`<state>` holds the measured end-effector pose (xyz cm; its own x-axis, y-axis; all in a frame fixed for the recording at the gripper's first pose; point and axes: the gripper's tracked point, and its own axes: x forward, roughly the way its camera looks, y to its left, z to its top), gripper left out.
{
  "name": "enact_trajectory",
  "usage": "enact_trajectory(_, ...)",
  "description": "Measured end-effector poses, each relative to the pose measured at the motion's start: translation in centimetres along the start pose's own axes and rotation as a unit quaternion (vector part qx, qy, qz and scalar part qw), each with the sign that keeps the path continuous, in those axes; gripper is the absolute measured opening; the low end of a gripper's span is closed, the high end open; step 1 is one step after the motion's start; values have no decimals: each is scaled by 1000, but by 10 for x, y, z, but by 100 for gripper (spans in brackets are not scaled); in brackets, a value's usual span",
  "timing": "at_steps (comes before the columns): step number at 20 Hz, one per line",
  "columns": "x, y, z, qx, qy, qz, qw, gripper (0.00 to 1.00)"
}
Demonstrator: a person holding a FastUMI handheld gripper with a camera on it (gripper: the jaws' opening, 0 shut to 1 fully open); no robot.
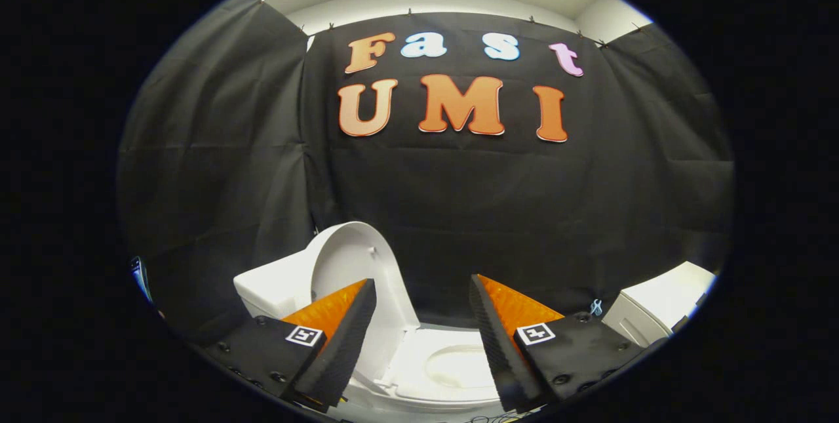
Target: Open the toilet lid.
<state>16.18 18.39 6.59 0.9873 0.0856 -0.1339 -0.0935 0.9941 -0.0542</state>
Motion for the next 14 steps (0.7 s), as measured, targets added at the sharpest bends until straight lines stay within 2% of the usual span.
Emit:
enact_trajectory(3, -13, -39, 2, 10, -14, -12, 1000, 92)
enact_trajectory(10, -42, -135, -25, 49, -32, -54, 997, 92)
enact_trajectory(14, -61, -173, -38, 38, -54, -60, 996, 92)
